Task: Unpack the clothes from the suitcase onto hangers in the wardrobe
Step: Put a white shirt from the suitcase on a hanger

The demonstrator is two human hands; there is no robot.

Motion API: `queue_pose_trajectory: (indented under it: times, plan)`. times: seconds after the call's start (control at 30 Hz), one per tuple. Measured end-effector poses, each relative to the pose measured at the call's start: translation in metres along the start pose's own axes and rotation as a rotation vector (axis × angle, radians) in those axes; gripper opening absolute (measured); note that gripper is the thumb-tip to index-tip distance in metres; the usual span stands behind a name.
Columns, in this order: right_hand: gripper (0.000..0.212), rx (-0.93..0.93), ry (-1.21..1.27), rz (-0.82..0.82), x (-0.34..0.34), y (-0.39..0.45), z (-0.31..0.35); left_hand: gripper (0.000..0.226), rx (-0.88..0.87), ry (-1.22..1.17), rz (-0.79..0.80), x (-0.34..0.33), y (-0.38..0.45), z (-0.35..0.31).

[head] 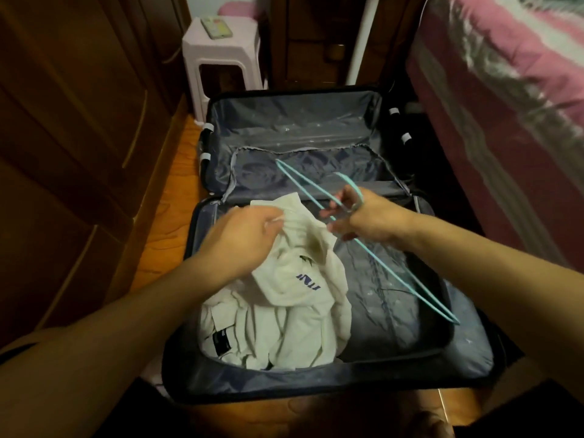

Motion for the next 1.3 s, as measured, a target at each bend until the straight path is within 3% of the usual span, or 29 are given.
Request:
queue_pose_trajectory:
  times: [0.1,0.23,0.37,0.47,0.57,0.63,0.8,0.87,0.97,1.03,1.13,1.3]
  plan:
    - [0.049,0.128,-0.182,-0.015,-0.018,-0.001,0.022,0.024,-0.154,-0.233,-0.119,0.031,-0.001,-0.026]
    - [0.032,0.329,-0.254,-0.251,-0.005,-0.004,0.065,0.023,-0.296,-0.307,-0.105,0.091,-0.003,-0.062]
    - [0.018,0.263,-0.593,-0.436,0.064,0.003,0.098,0.023,-0.332,-0.250,-0.115,0.164,0.025,-0.095]
    - [0.010,0.219,-0.481,-0.616,0.135,-0.003,0.154,0.022,-0.390,-0.120,-0.137,0.232,0.055,-0.143]
    - [0.026,0.296,-0.366,-0.819,0.205,-0.032,0.242,0.015,-0.451,-0.028,-0.155,0.316,0.065,-0.210]
    - [0.025,0.337,-0.318,-0.912,0.254,-0.057,0.300,0.015,-0.472,-0.052,-0.156,0.375,0.061,-0.254]
    - [0.009,0.441,-0.148,-0.901,0.334,-0.113,0.394,0.033,-0.526,-0.308,-0.116,0.463,0.042,-0.320]
    - [0.011,0.361,-0.268,-0.817,0.336,-0.123,0.394,0.039,-0.450,-0.134,-0.150,0.466,0.045,-0.324]
    - [0.019,0.112,-0.585,-0.538,0.321,-0.123,0.366,0.052,-0.175,0.406,-0.136,0.437,0.068,-0.306]
    - [0.024,0.023,-0.678,-0.548,0.315,-0.118,0.346,0.051,-0.099,0.564,-0.206,0.400,0.072,-0.295]
    - [0.023,-0.005,-0.774,-0.684,0.317,-0.113,0.330,0.051,-0.146,0.465,-0.371,0.354,0.061,-0.290]
    - [0.025,-0.038,-0.867,-0.822,0.333,-0.091,0.312,0.032,-0.138,0.219,-0.273,0.323,0.043,-0.300]
Point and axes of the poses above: each hand's wrist, its own y-axis towards the middle knuckle, its own x-axis out of the back of the hand, z = x × y, the point moved 1 cm from there along y, towards the middle knuckle, and after that the axes turned 6 degrees about -y, right-handed, at the moved point
